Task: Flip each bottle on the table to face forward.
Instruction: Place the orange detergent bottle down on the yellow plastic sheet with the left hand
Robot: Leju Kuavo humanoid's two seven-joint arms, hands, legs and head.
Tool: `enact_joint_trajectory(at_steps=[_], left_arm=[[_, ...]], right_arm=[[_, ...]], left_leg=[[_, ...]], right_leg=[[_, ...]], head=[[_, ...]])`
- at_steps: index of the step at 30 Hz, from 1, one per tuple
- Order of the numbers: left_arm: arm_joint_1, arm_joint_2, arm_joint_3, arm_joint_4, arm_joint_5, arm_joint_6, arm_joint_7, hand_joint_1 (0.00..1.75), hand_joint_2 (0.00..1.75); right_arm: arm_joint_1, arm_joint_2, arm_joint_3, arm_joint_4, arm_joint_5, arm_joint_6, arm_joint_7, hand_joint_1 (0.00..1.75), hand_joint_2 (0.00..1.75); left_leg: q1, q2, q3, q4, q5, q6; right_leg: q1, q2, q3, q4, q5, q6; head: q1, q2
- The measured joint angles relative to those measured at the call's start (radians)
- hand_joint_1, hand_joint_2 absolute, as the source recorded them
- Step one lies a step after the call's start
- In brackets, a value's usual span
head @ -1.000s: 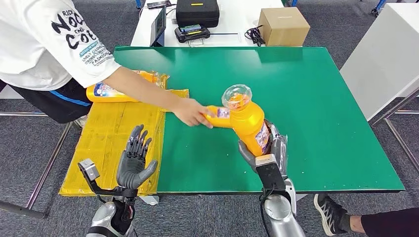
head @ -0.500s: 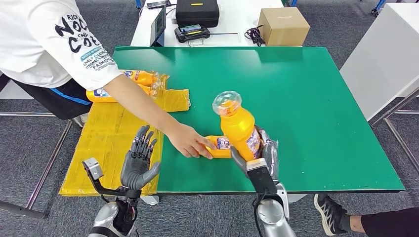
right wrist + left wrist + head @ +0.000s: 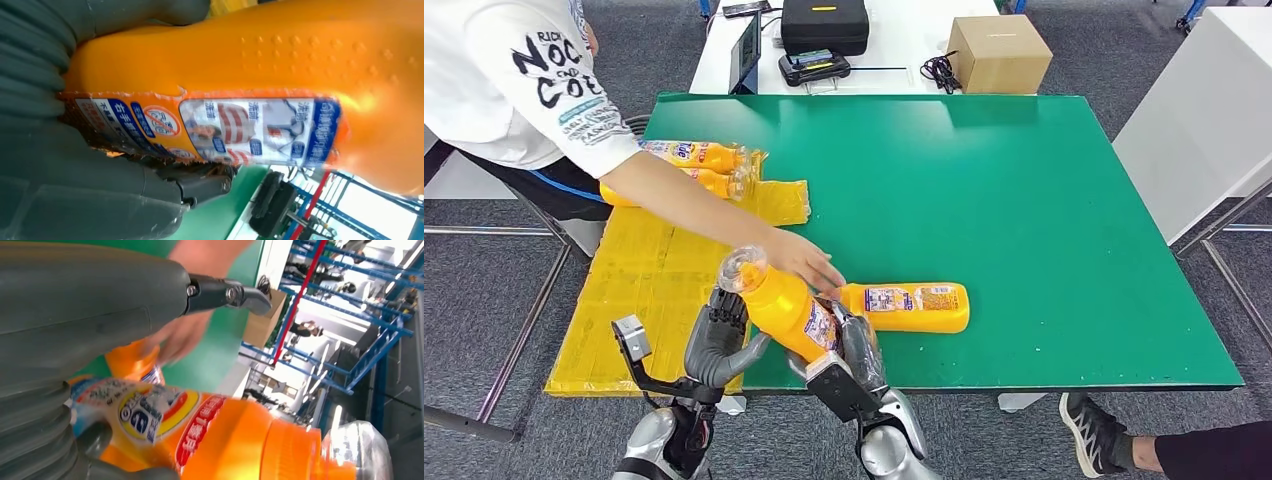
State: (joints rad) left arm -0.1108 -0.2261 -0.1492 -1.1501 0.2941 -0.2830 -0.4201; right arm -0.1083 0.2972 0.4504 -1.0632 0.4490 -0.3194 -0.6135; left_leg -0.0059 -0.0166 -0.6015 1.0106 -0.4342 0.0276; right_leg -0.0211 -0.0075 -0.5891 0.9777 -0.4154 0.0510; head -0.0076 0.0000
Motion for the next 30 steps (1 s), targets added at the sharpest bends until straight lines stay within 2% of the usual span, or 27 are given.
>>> enact_joint_trajectory(at_steps=[10, 30], left_arm=[[0.004, 0.0, -0.014, 0.0, 0.014, -0.026, 0.006, 0.0, 1.75], [0.002, 0.001, -0.042, 0.0, 0.013, -0.093, 0.01, 0.0, 1.75]], right_arm=[[-0.055, 0.009, 0.044, 0.12, -0.01, -0.021, -0.012, 1.74, 1.75], [-0.094, 0.019, 0.068, 0.144, -0.023, -0.014, 0.007, 1.75, 1.75]], left_leg=[[0.0, 0.0, 0.0, 0.0, 0.0, 0.0], [0.0, 0.0, 0.0, 0.0, 0.0, 0.0]], right_leg=[[0.0, 0.0, 0.0, 0.0, 0.0, 0.0], [0.0, 0.0, 0.0, 0.0, 0.0, 0.0]], head=[[0.0, 0.0], [0.0, 0.0]])
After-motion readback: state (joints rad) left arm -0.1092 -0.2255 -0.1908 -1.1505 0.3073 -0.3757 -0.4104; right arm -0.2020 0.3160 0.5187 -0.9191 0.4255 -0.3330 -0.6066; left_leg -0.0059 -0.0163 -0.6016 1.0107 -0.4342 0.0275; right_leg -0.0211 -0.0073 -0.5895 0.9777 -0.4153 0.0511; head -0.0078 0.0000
